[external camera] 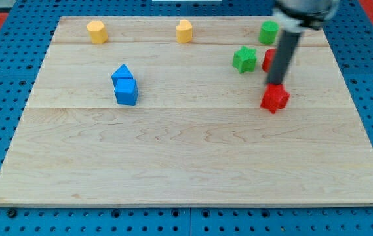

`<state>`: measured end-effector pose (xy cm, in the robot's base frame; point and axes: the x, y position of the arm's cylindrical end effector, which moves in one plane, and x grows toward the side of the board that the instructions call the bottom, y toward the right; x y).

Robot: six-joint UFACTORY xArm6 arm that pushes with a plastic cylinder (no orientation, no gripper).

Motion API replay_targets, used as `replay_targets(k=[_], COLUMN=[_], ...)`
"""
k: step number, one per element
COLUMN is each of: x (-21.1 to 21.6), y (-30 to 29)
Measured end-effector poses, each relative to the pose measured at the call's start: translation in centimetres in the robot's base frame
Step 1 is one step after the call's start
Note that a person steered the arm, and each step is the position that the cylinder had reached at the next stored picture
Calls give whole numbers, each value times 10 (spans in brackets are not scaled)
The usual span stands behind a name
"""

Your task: Push the red star to the bottom right of blue cube

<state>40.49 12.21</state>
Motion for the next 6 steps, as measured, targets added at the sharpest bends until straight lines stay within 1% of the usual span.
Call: replay_targets(k=[1, 2, 3, 4, 5, 6], x=[18, 18, 59, 78, 110, 105], y=[28, 57, 73, 0, -16, -94])
